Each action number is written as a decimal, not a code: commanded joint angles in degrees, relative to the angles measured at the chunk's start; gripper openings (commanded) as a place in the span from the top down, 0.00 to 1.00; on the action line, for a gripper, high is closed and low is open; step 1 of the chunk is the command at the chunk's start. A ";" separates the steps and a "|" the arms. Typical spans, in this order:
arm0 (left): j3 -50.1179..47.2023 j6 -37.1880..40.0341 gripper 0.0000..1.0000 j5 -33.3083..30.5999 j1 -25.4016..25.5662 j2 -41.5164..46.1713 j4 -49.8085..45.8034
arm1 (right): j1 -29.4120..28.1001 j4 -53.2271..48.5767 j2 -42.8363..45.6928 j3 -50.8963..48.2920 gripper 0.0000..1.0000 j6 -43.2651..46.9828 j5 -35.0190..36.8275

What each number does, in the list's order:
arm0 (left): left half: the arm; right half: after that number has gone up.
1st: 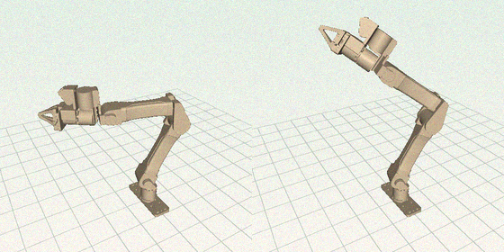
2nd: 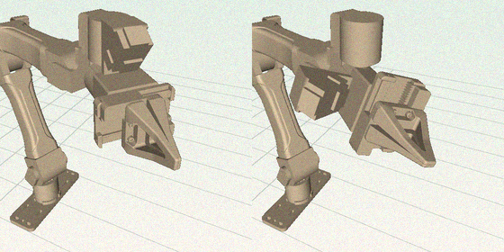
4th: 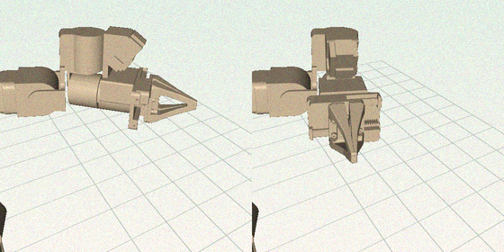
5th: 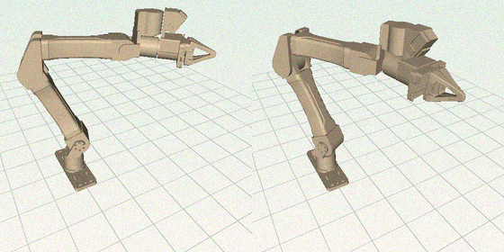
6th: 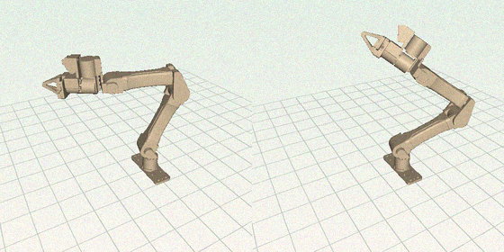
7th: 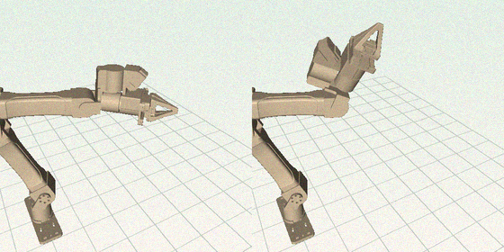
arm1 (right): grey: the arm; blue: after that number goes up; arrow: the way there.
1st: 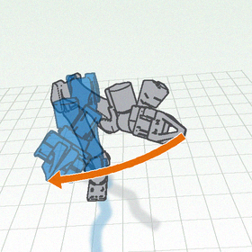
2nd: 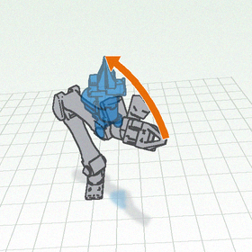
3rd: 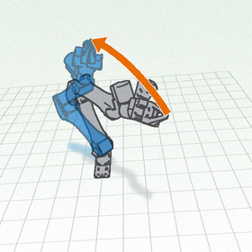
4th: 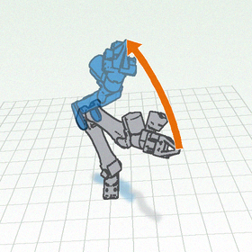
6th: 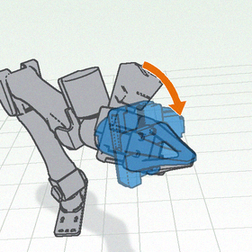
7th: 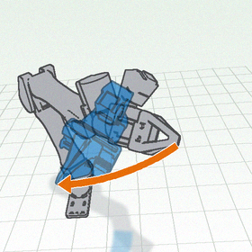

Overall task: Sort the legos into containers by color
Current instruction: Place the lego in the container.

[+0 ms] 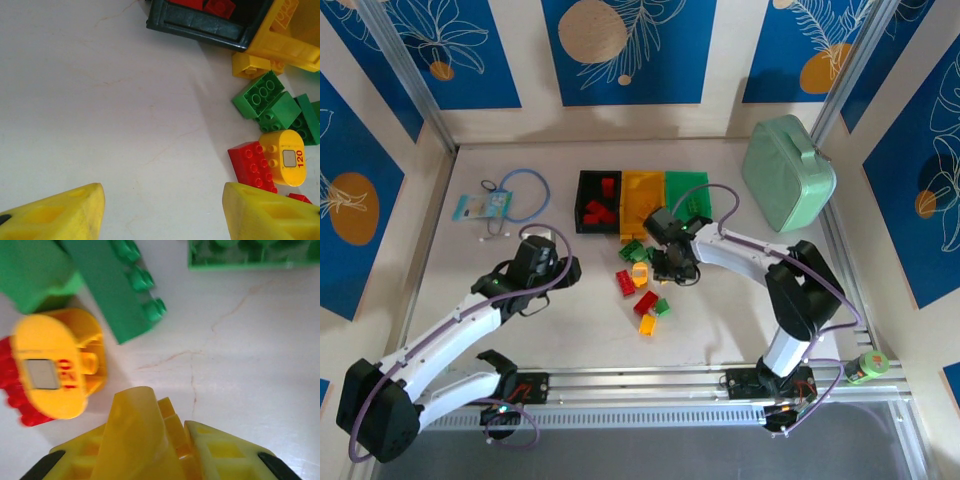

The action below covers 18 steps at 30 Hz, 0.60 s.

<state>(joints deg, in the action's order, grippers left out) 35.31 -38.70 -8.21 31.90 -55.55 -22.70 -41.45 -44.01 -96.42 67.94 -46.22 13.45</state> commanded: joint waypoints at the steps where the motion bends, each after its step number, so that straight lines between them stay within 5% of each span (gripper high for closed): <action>1: -1.00 -0.06 0.37 -0.93 1.07 1.03 0.60 | 1.44 -3.39 1.38 6.46 0.80 3.47 1.71; 18: -4.81 -3.82 0.37 -4.17 9.00 5.46 -1.16 | 9.98 -12.25 -22.93 42.14 0.80 15.15 -0.41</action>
<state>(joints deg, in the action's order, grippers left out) 30.98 -40.86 -10.50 39.66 -51.05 -23.00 -31.94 -51.99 -116.64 105.73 -33.76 13.34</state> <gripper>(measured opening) 0.633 0.253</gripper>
